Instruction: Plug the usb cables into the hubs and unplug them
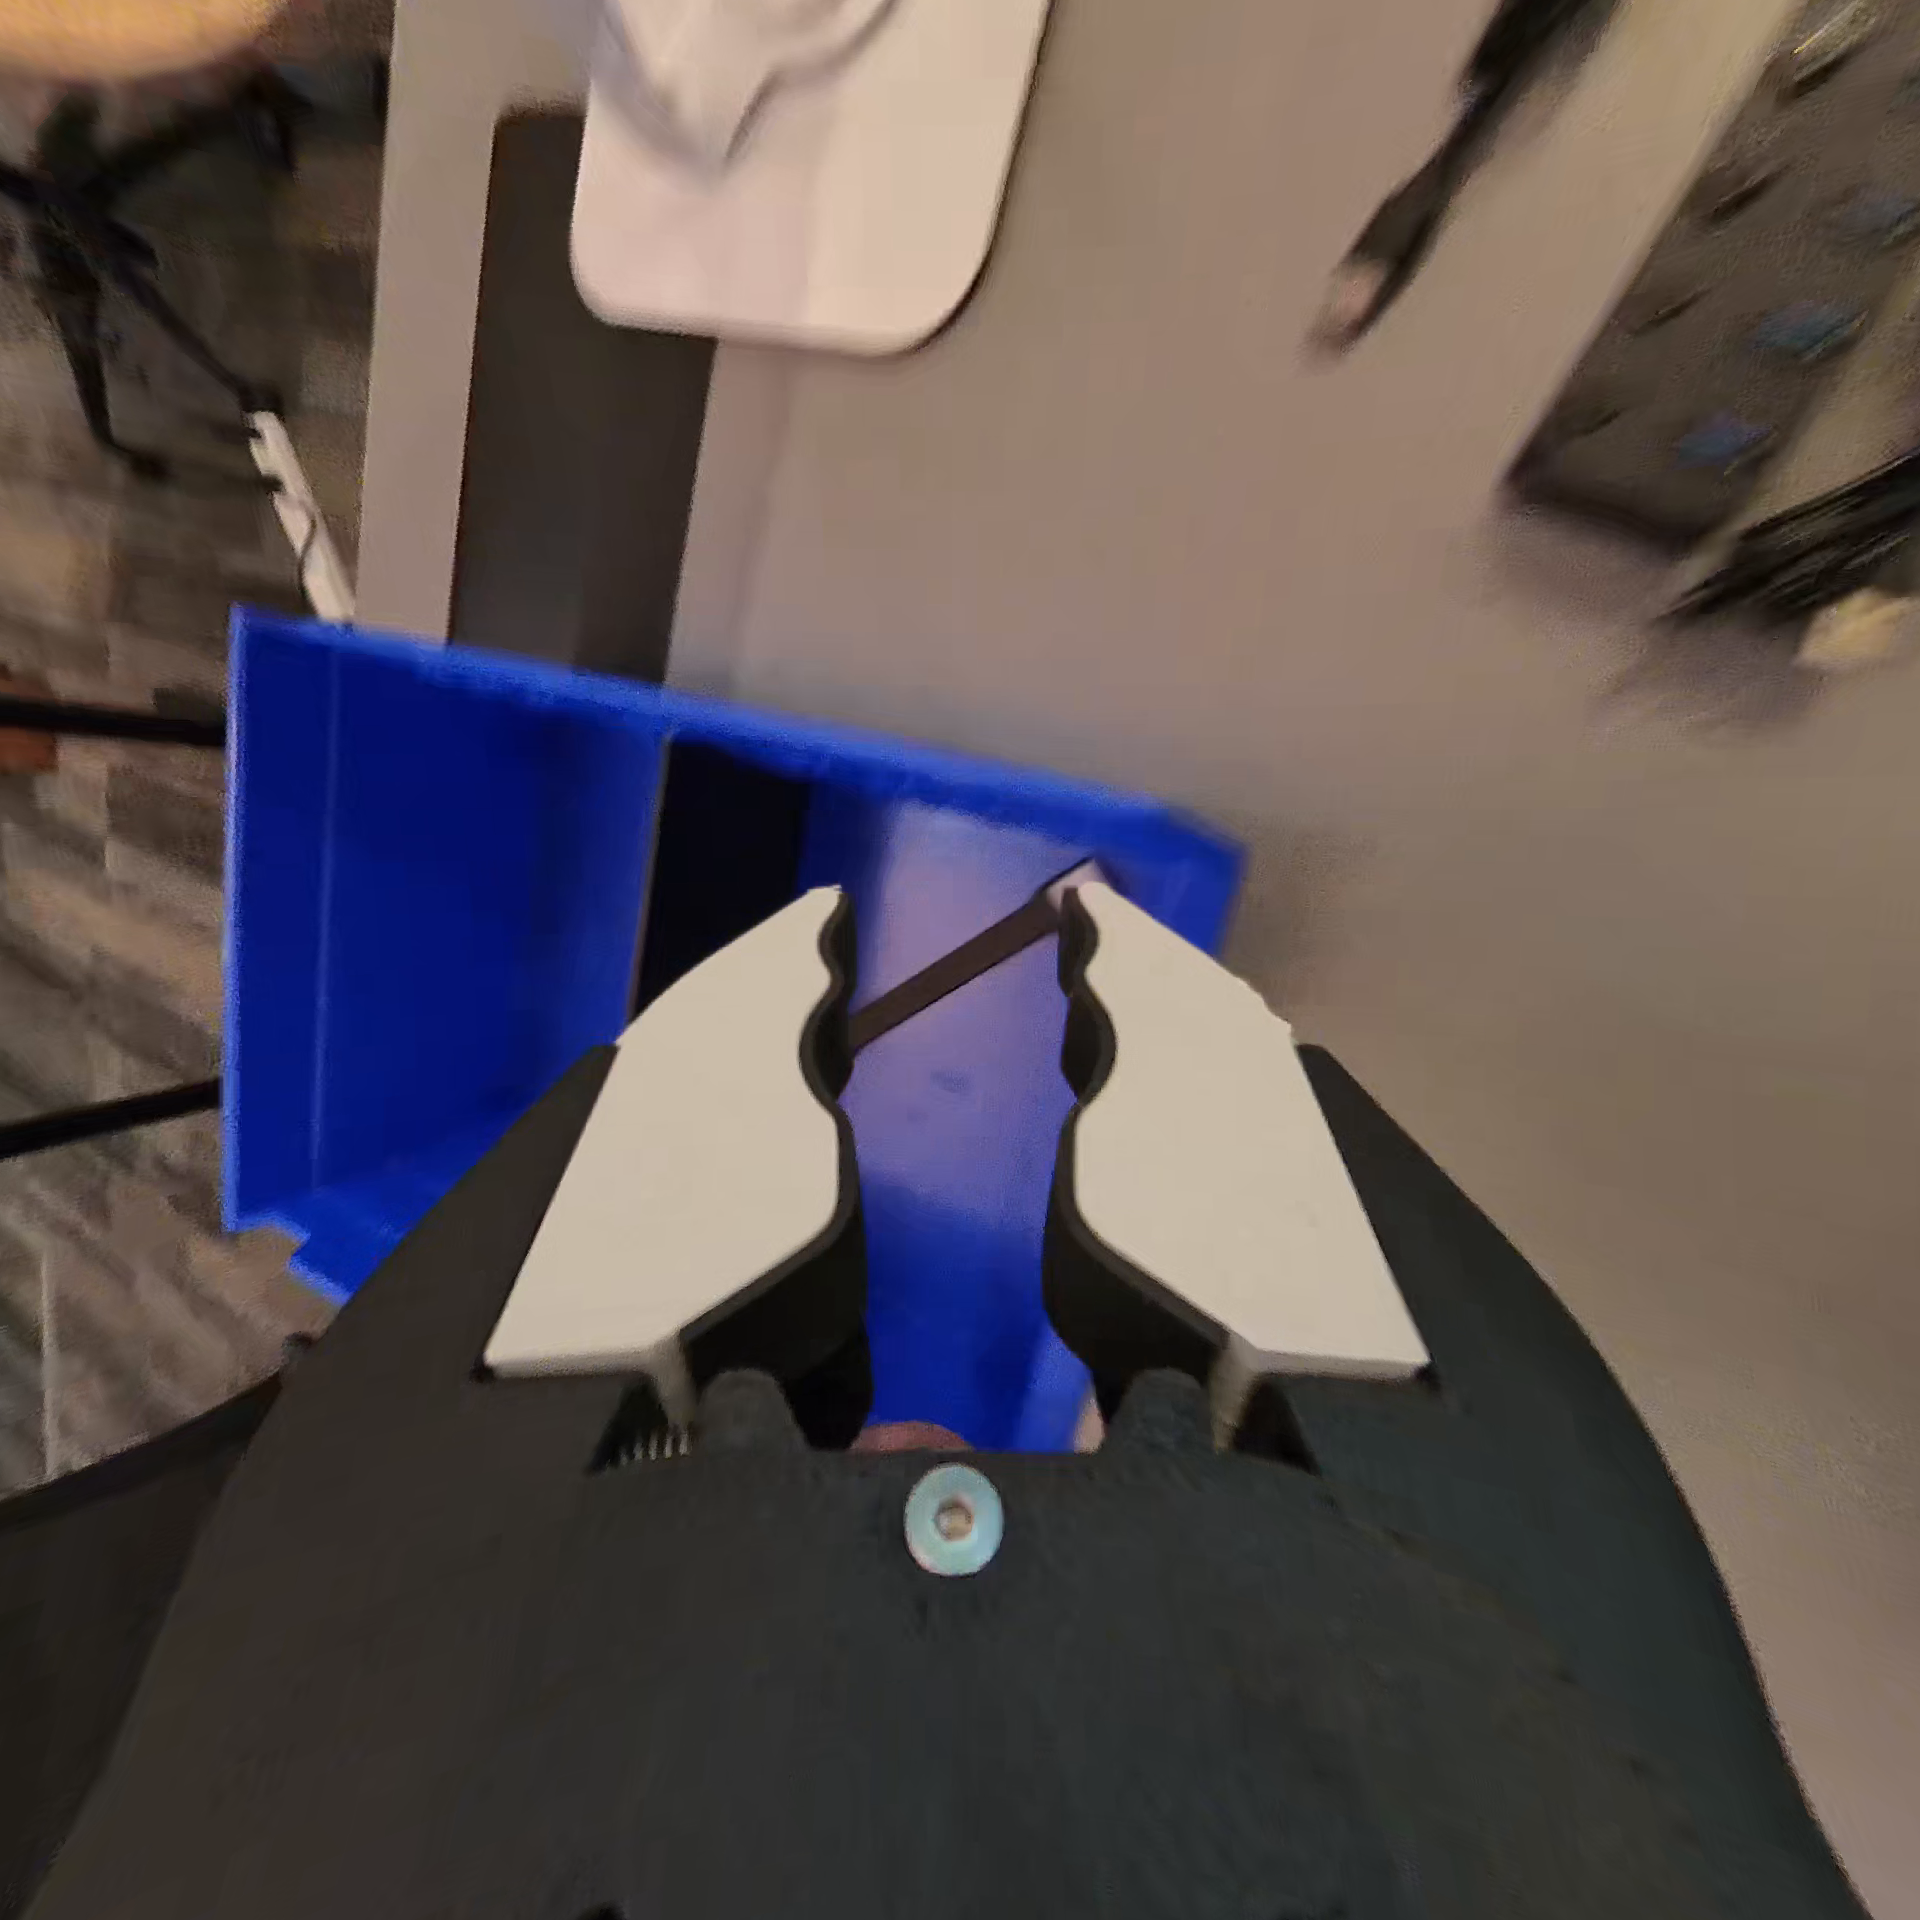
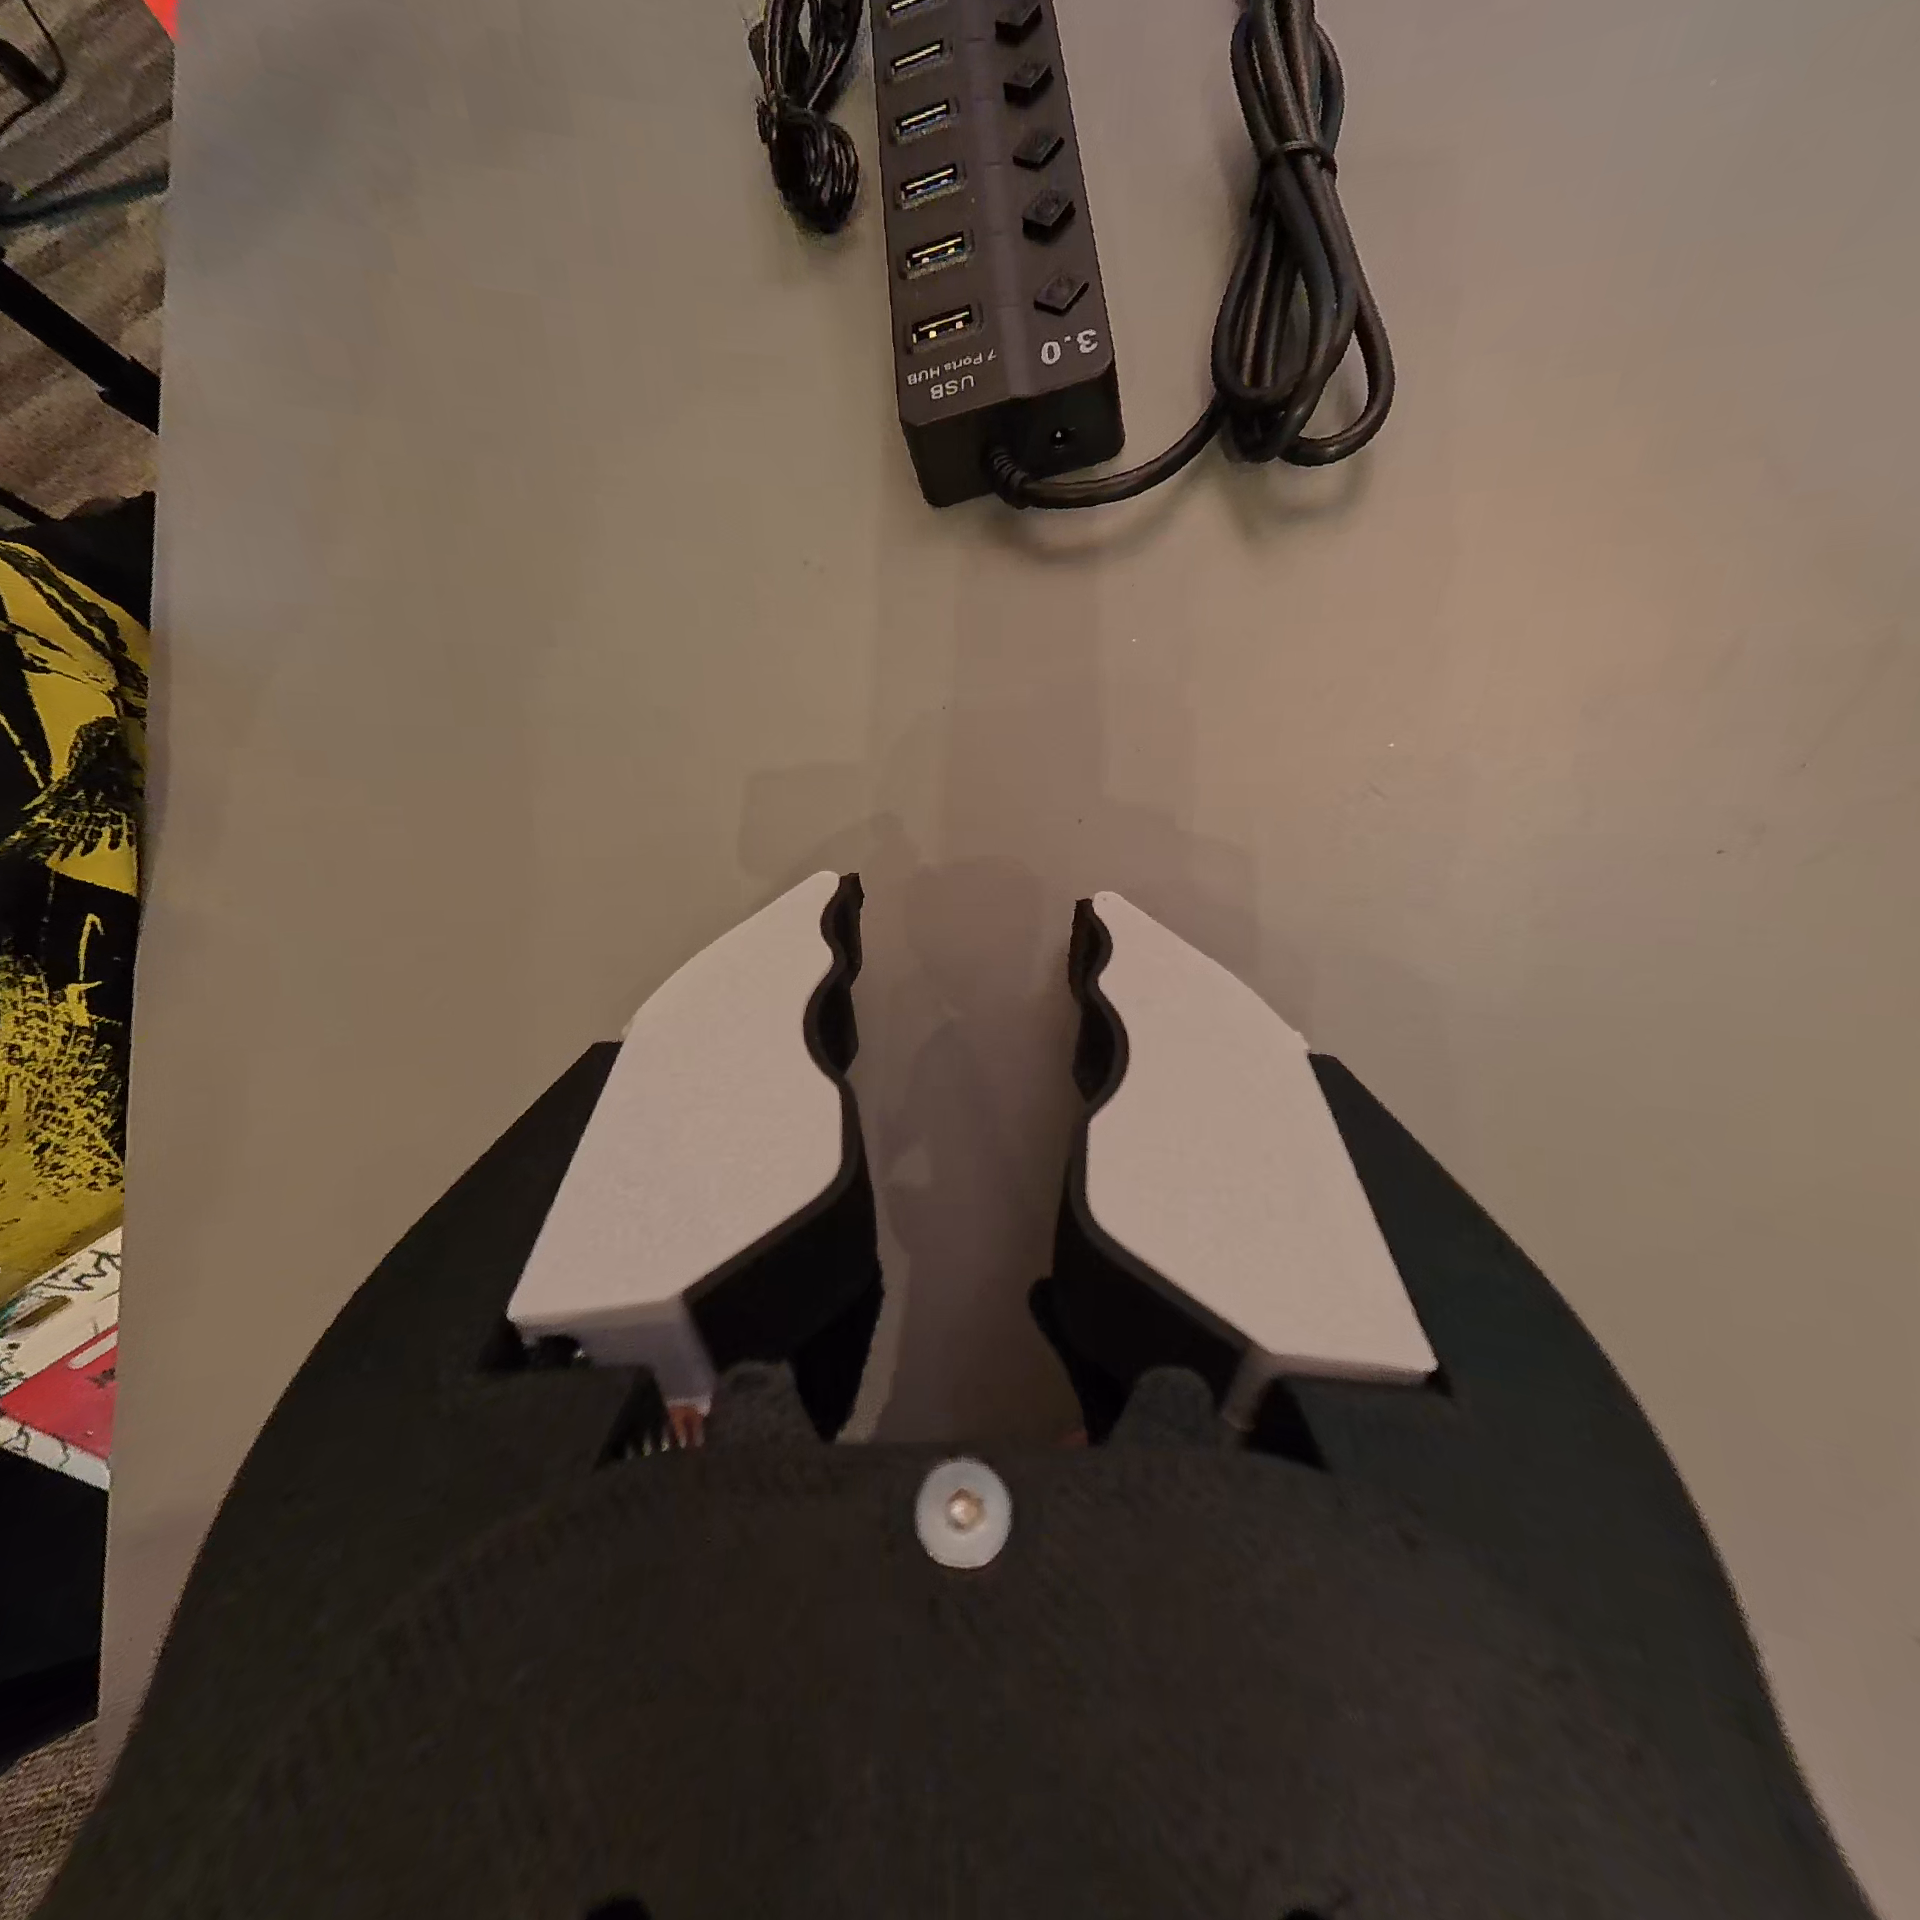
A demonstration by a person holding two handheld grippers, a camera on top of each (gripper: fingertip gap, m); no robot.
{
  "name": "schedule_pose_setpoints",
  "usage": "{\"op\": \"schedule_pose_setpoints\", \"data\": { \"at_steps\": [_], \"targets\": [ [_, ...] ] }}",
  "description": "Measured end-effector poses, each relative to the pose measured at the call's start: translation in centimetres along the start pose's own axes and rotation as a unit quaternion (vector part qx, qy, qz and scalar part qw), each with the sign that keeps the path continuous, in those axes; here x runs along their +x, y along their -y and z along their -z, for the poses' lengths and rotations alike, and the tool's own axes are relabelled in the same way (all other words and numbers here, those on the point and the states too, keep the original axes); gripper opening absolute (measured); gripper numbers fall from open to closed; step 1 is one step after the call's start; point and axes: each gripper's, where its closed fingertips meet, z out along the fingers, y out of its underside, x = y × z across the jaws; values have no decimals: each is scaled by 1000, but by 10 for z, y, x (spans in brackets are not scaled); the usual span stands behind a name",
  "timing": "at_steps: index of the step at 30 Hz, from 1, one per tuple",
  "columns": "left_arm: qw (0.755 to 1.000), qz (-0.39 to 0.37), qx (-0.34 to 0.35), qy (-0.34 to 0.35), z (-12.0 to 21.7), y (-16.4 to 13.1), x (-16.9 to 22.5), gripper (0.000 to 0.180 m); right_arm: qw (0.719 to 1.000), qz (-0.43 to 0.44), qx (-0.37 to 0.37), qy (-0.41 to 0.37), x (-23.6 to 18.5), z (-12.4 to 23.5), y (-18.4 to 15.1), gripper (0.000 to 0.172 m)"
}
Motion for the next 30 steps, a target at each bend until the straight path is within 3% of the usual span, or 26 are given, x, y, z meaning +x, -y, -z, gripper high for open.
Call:
{"op": "schedule_pose_setpoints", "data": {
  "at_steps": [4, 10, 11, 15, 21, 27, 30],
  "targets": [
    [989, -65, -129, -16, -47, -69, -36, 37, 1000, 0, 0, -1, 0, 0, 0, 38],
    [959, -139, -230, -94, -93, -119, -29, 34, 1000, -5, 2, 3, 0, 0, 1, 37],
    [956, -152, -234, -87, -95, -121, -34, 28, 1000, -7, 2, 4, 0, 0, 1, 37],
    [958, -121, -239, -104, -99, -124, -37, 31, 1000, -4, 1, 4, 1, 0, 1, 36],
    [948, -200, -230, -87, -98, -118, -35, 32, 1000, -4, 1, 7, 0, 0, 1, 36],
    [941, -225, -226, -116, -98, -106, -29, 36, 1000, -6, 1, 9, 0, 0, 1, 36],
    [935, -194, -247, -165, -96, -109, -21, 16, 1000, -7, 2, 9, 1, 0, 1, 36]
  ]
}}
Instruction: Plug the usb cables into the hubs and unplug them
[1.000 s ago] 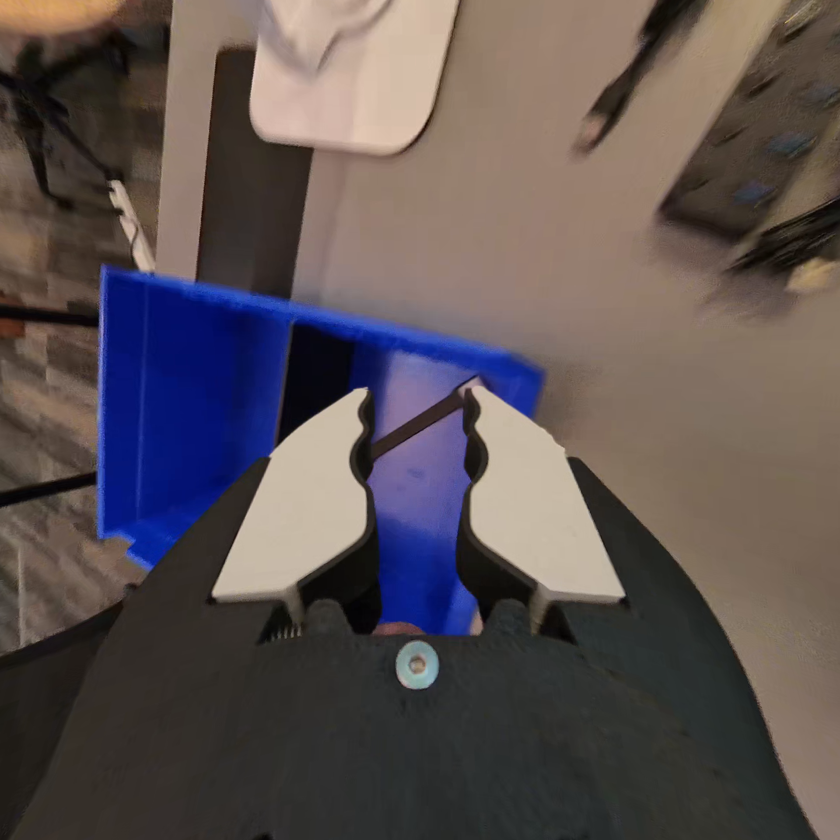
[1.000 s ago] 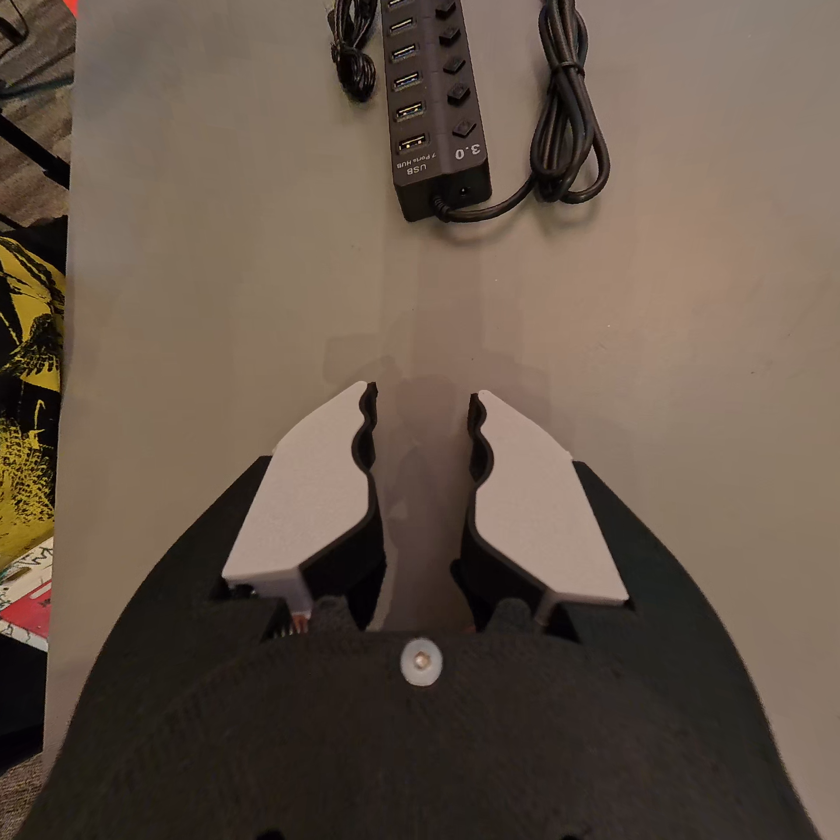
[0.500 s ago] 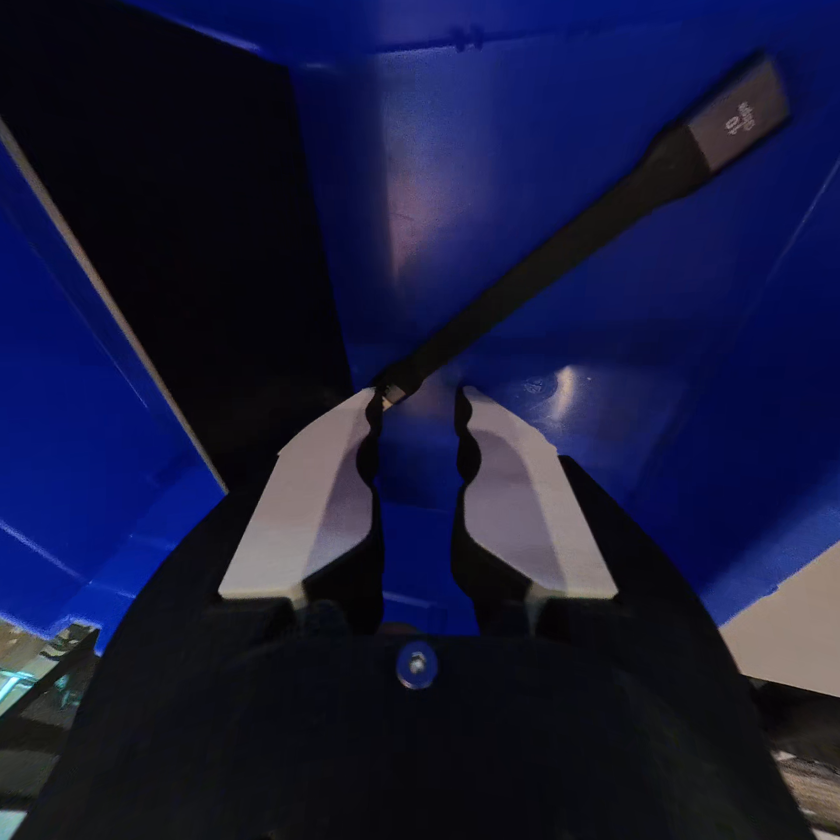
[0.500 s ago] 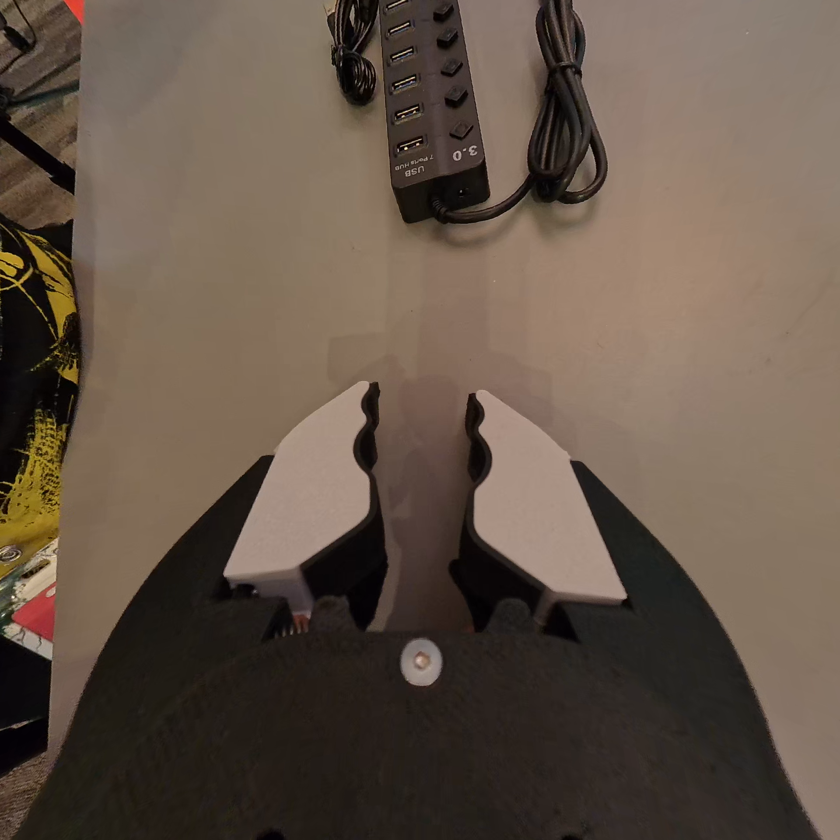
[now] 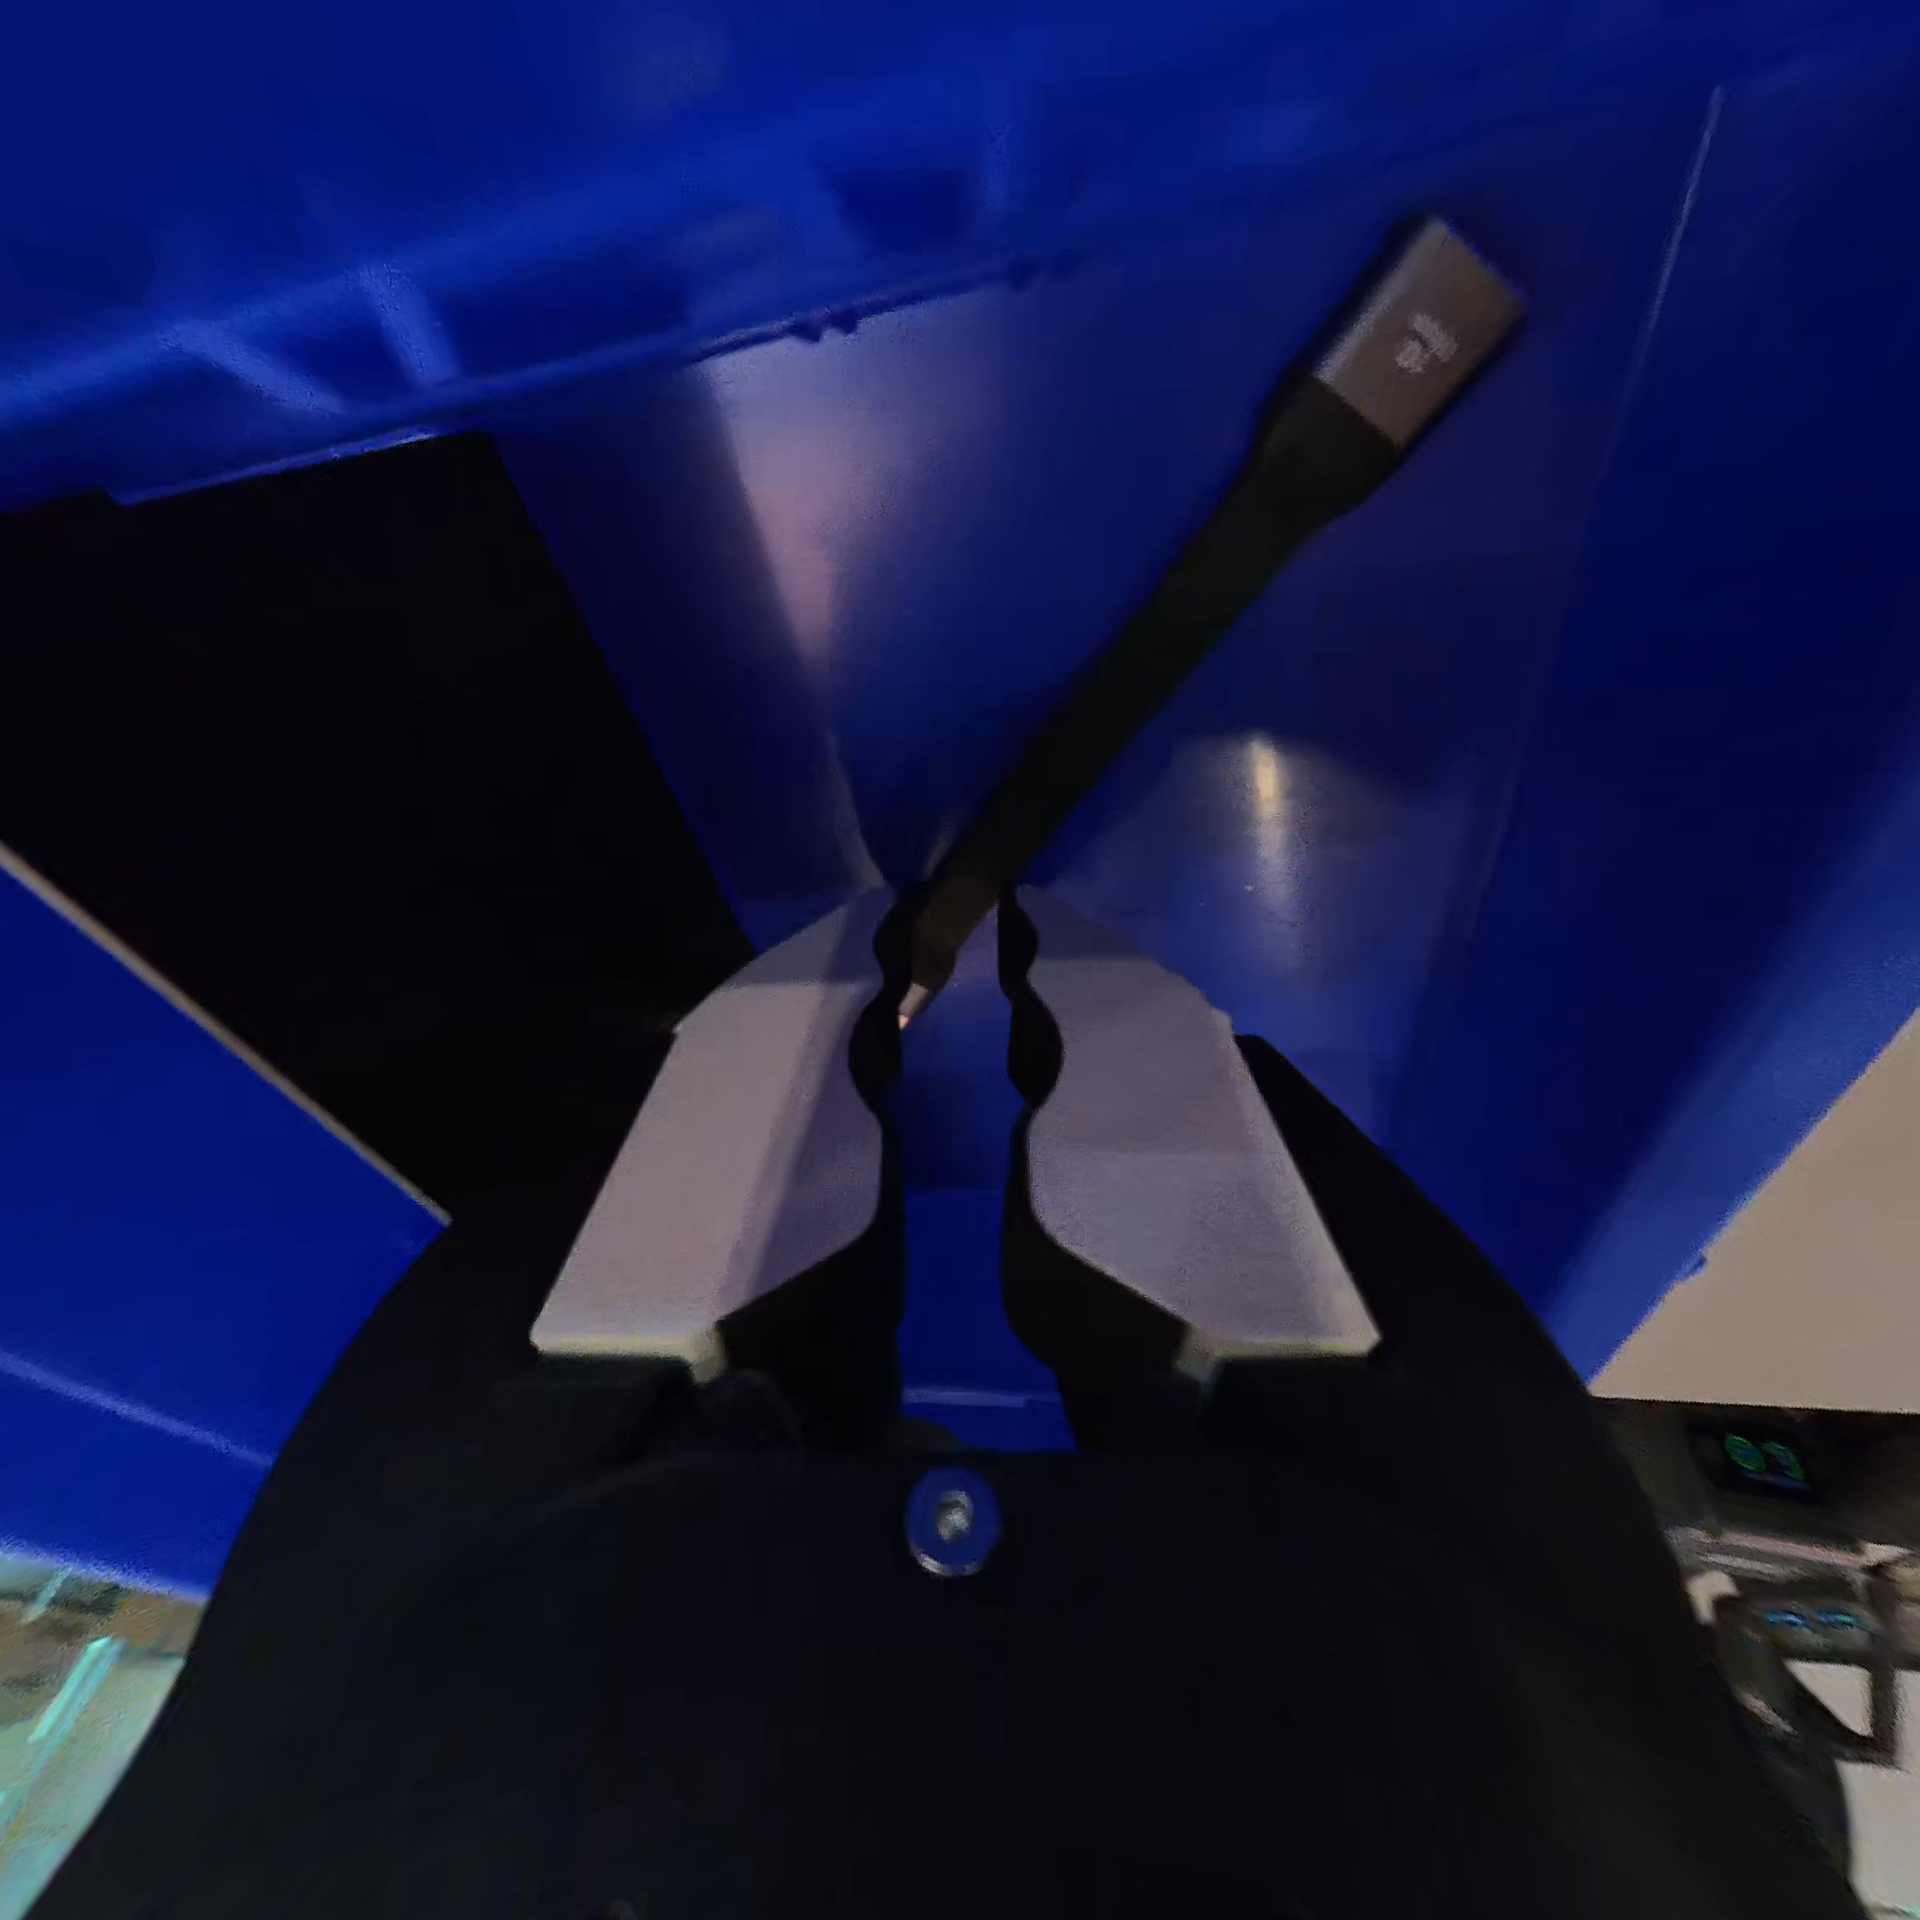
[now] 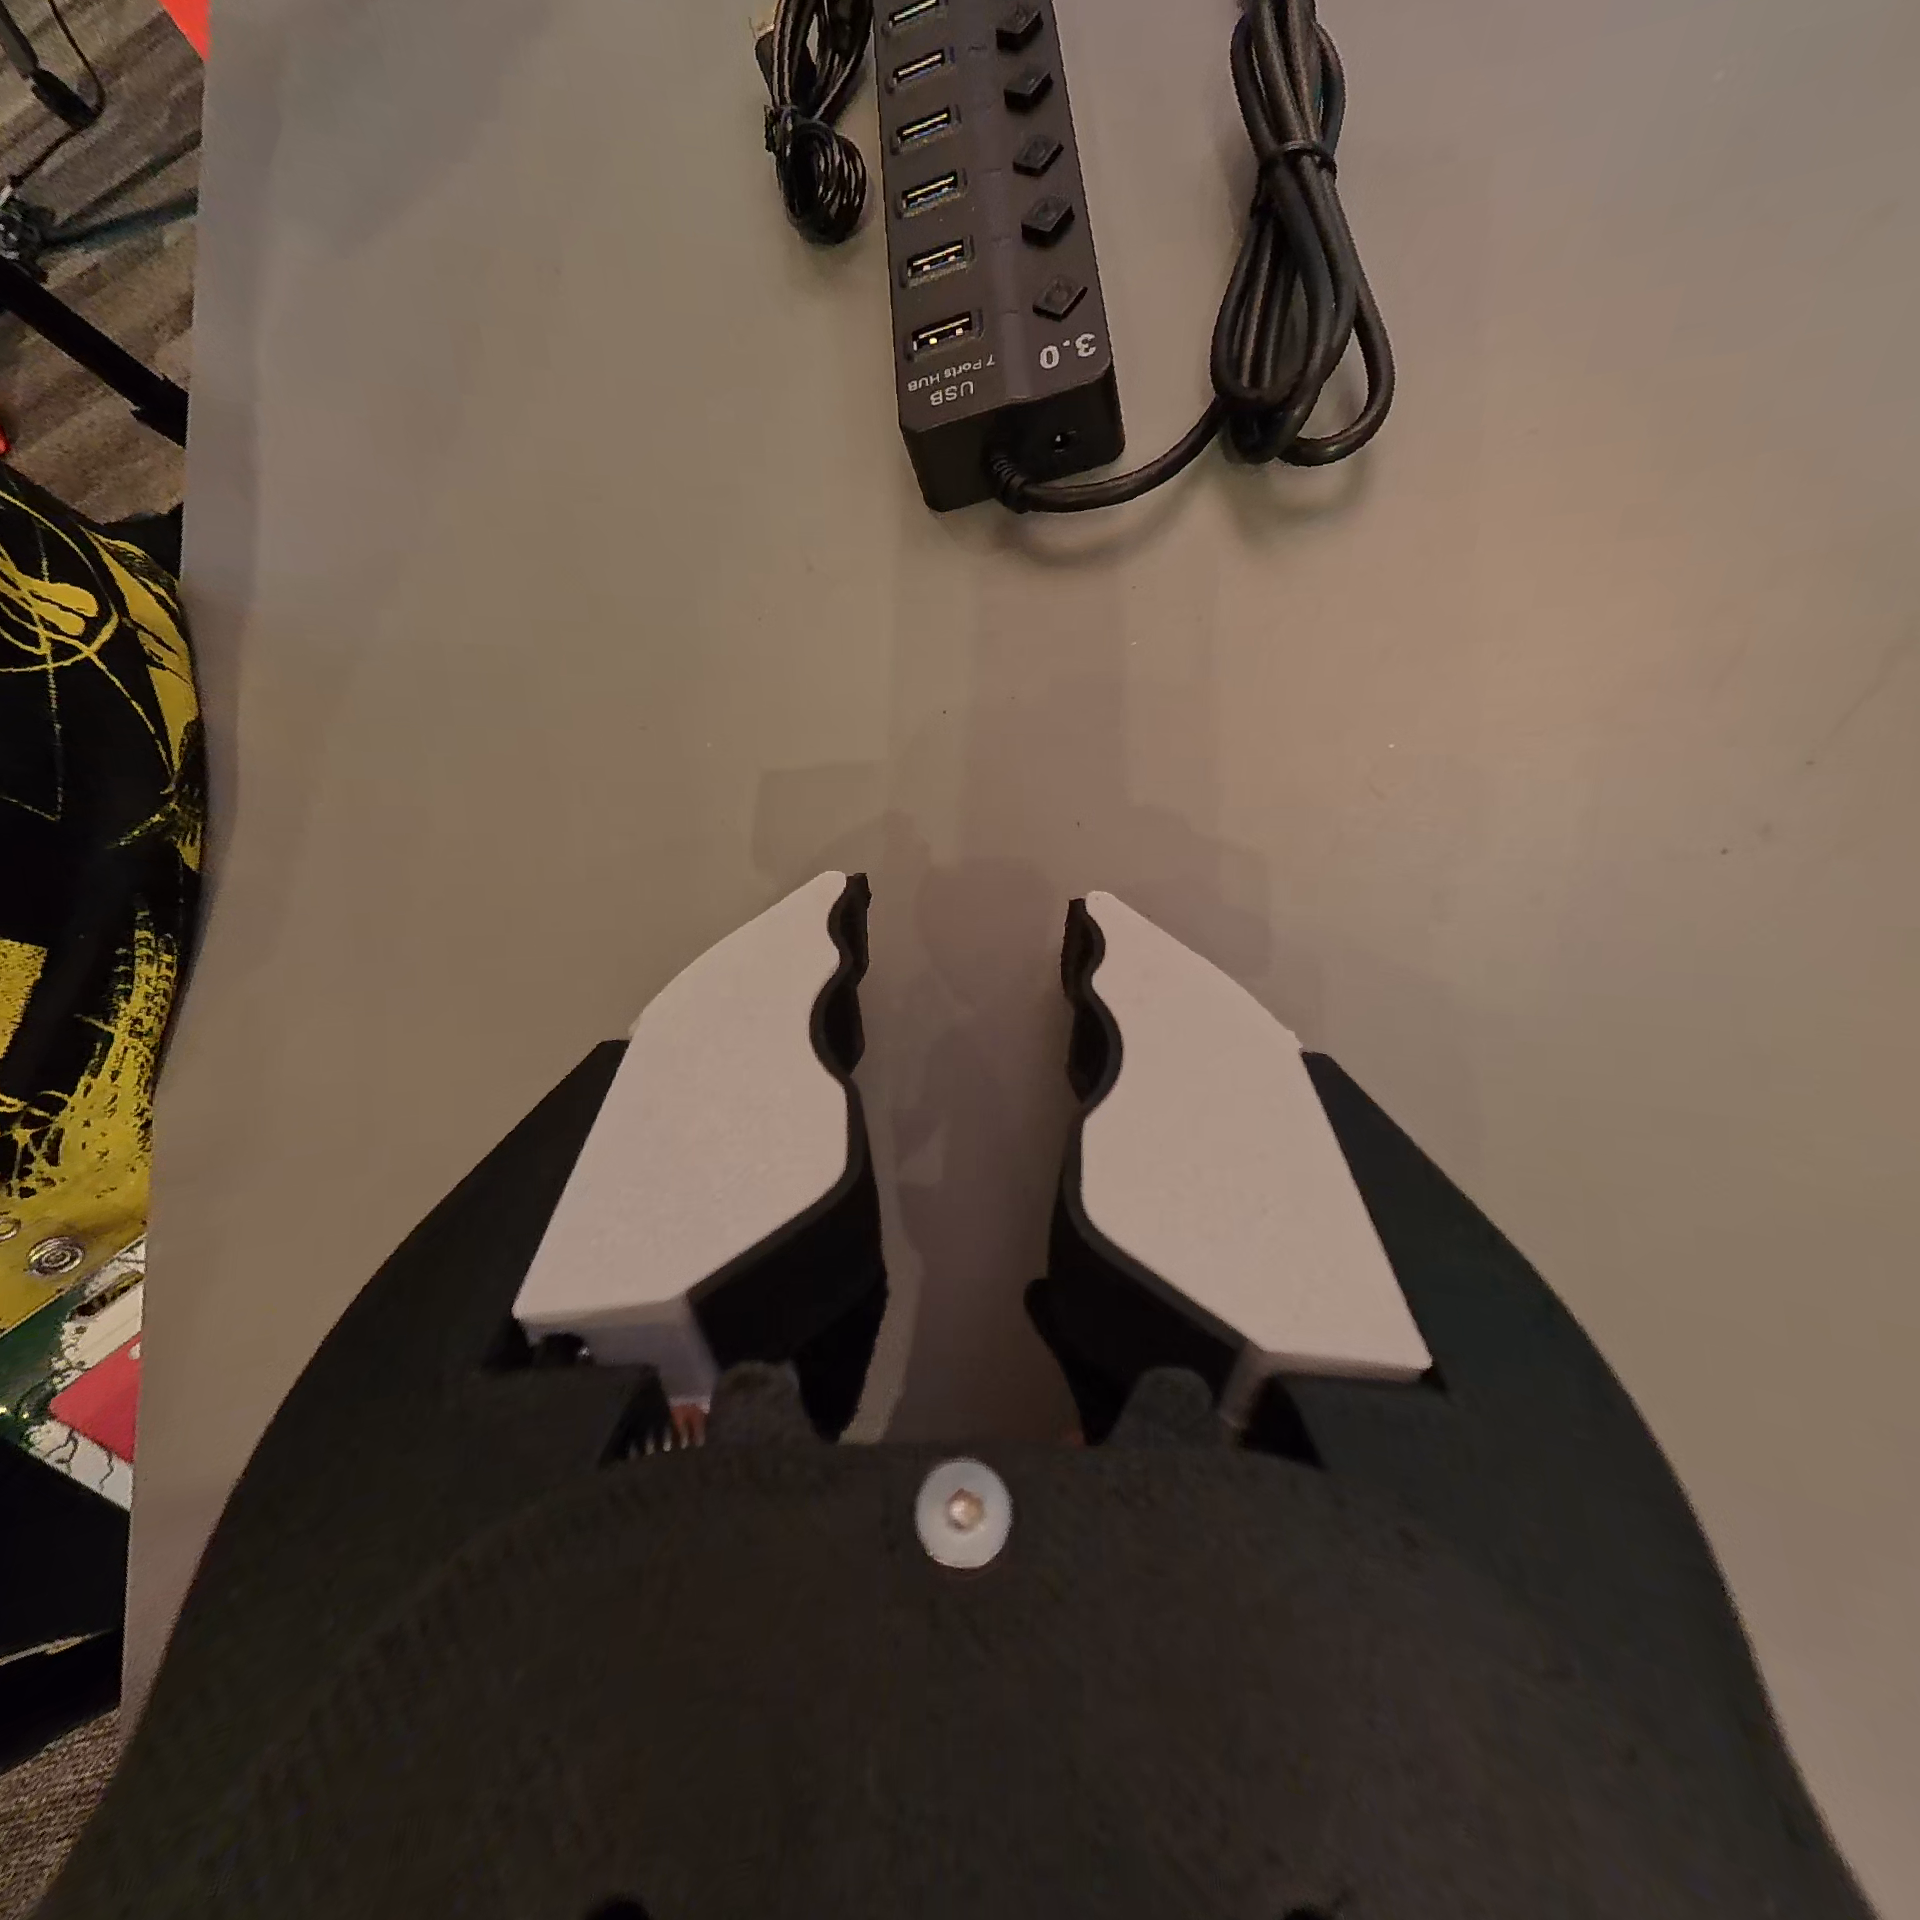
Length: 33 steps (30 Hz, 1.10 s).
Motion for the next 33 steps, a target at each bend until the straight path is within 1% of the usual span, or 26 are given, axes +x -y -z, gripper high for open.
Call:
{"op": "schedule_pose_setpoints", "data": {
  "at_steps": [2, 5, 8, 9, 11, 13, 14, 15, 16, 17, 18, 19, 20, 22, 23, 25, 26, 28, 32, 33],
  "targets": [
    [1000, 12, -4, -14, 0, 0, -1, 14, 1000, 0, 0, 0, 0, 0, 0, 35],
    [1000, 26, -11, -12, 1, -1, -1, 13, 1000, 1, 0, 0, 0, 0, 0, 36],
    [998, 55, -3, 2, 3, -2, -2, 10, 1000, 3, -1, 0, 0, 0, 0, 36],
    [998, 69, 5, 3, 5, -2, 0, 0, 1000, 4, -1, 0, -1, 0, 0, 36],
    [994, 104, 12, 13, 2, -3, 3, 0, 1000, 6, -2, 1, -1, -1, 0, 36],
    [993, 118, 12, 23, 2, -3, 7, 0, 1000, 6, -2, 3, -1, -1, 0, 36],
    [993, 114, -1, 33, 4, -7, 7, 0, 1000, 6, -2, 4, -2, -1, 0, 36],
    [993, 107, -10, 58, 9, -11, 2, 0, 1000, 6, -2, 5, -2, -1, 0, 36],
    [992, 107, 4, 63, 14, -10, 1, 0, 1000, 6, -2, 4, -2, -1, 0, 36],
    [992, 113, 20, 56, 18, -8, 1, 0, 1000, 7, -3, 3, -2, -1, 0, 36],
    [992, 120, 17, 45, 19, -11, 3, 2, 1000, 8, -3, 2, -2, -1, 0, 36],
    [992, 118, 0, 42, 15, -16, 2, 18, 1000, 9, -3, 1, -2, -1, 0, 36],
    [993, 106, -17, 44, 9, -21, 2, 25, 1000, 9, -3, 1, -2, -1, 0, 36],
    [996, 60, -43, 57, -1, -25, 1, 33, 1000, 10, -3, 0, -1, -1, -1, 36],
    [996, 49, -40, 60, -2, -24, -1, 27, 1000, 10, -3, 0, -1, -1, 0, 36],
    [996, 37, -47, 70, -3, -27, -9, 32, 1000, 10, -3, -1, -1, -1, 0, 36],
    [996, 34, -49, 67, -4, -28, -9, 30, 1000, 10, -3, -1, -1, -1, 0, 36],
    [997, 34, -48, 59, -6, -28, -8, 17, 1000, 9, -3, 1, -1, -1, 0, 36],
    [996, 27, -49, 64, -7, -28, -8, 15, 1000, 7, -2, 4, -1, -1, 0, 36],
    [996, 27, -49, 65, -7, -28, -9, 12, 1000, 7, -2, 5, -1, -1, 0, 36]
  ]
}}
